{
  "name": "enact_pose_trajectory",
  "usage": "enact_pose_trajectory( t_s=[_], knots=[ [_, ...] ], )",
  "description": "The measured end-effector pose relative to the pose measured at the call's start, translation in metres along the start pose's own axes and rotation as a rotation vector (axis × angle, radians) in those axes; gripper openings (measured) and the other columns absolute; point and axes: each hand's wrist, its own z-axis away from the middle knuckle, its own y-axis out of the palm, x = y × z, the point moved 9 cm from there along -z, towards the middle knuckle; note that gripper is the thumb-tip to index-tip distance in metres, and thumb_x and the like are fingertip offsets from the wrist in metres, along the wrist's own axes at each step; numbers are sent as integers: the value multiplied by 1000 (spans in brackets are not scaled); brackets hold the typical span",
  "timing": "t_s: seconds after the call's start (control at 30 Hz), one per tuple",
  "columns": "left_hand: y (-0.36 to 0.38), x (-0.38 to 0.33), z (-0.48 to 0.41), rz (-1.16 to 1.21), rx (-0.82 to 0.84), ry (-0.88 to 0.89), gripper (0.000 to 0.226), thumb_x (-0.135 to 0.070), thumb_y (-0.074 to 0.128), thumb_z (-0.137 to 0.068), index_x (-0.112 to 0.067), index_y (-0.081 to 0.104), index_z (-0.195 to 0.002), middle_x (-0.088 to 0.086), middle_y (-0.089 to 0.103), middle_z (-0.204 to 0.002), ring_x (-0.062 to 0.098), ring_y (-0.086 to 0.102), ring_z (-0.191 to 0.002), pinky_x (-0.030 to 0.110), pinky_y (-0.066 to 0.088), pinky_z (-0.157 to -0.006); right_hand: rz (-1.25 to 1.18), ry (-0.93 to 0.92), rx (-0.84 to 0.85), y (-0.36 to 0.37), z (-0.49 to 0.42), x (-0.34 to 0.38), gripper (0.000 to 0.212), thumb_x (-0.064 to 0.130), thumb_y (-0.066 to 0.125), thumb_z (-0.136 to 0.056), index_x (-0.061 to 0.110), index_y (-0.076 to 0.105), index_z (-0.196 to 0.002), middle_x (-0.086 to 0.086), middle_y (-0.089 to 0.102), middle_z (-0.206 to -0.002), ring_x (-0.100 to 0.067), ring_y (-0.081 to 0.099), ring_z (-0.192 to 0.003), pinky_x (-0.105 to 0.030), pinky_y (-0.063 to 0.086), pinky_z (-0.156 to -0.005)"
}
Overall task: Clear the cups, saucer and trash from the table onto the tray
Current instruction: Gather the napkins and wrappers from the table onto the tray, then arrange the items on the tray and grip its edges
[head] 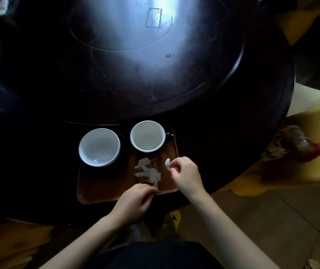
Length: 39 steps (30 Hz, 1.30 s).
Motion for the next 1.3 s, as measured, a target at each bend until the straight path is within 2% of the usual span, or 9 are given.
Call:
enact_pose_trajectory(
  t_s=[0.2, 0.37, 0.53, 0.67, 0.73, 0.83, 1.07, 1.2, 1.3],
  knots=[
    [-37, 62, 27, -63, -96, -89, 50, -42, 30, -77, -21, 67, -105, -8, 66, -105, 1, 48, -102, 10, 37, -84, 252, -22, -48, 40, 3, 21, 22, 15, 52, -88, 2, 61, -104, -15, 58, -108, -31, 51, -104, -36, 44, -91],
    [-58, 95, 36, -244, -151, -43, 34, -33, 40, -80, -20, 67, -95, -2, 65, -95, 14, 54, -89, 28, 54, -70, 344, -37, -161, 40, 25, 32, 31, 21, 64, -82, 3, 62, -107, -14, 61, -110, -31, 56, -103, -40, 50, -87],
    [-82, 125, 48, -327, -236, -91, 27, -29, 47, -76, -16, 68, -88, 1, 64, -87, 22, 58, -83, 30, 42, -71, 433, -47, -135, 61, 47, 40, 28, 16, 74, -72, 10, 65, -98, -8, 66, -100, -30, 61, -101, -44, 52, -86],
    [-104, 158, 63, -195, -355, -310, 33, -10, 67, -73, -3, 63, -105, 17, 58, -102, 34, 53, -96, 44, 46, -84, 360, -45, -178, 70, 57, 50, 18, 7, 70, -69, 12, 64, -85, -6, 65, -85, -28, 63, -87, -41, 53, -79],
    [-111, 168, 66, -30, -369, -415, 46, -3, 67, -75, 0, 54, -119, 21, 49, -112, 35, 52, -102, 43, 44, -91, 308, -107, -201, 76, 63, 62, 13, 8, 65, -72, 13, 62, -84, -3, 64, -81, -25, 61, -80, -37, 53, -76],
    [-119, 172, 61, 87, -394, -451, 49, -5, 63, -80, -4, 48, -126, 18, 51, -112, 32, 57, -96, 37, 45, -83, 289, -222, -186, 88, 69, 84, 7, 12, 57, -79, 13, 61, -85, -1, 61, -79, -20, 57, -76, -30, 51, -72],
    [-124, 181, 48, 62, -402, -519, 40, -9, 59, -81, -5, 54, -121, 21, 62, -105, 37, 59, -95, 42, 47, -80, 372, -319, 63, 135, 61, 99, 19, 28, 48, -84, 14, 61, -89, -4, 61, -86, -23, 57, -79, -36, 54, -70],
    [-126, 187, 44, 58, -410, -533, 35, -9, 58, -82, -3, 57, -116, 21, 65, -104, 37, 60, -95, 41, 47, -81, 104, -205, -58, 87, 56, 77, 24, 27, 49, -88, 11, 63, -98, -5, 64, -94, -18, 58, -90, -24, 46, -83],
    [-125, 194, 43, 86, -421, -558, 32, -11, 58, -83, -4, 57, -114, 20, 66, -101, 37, 61, -93, 40, 46, -79, 38, 54, -245, 28, 34, 22, 19, 18, 58, -88, 7, 65, -101, -11, 65, -99, -25, 61, -94, -24, 42, -83]
  ],
)
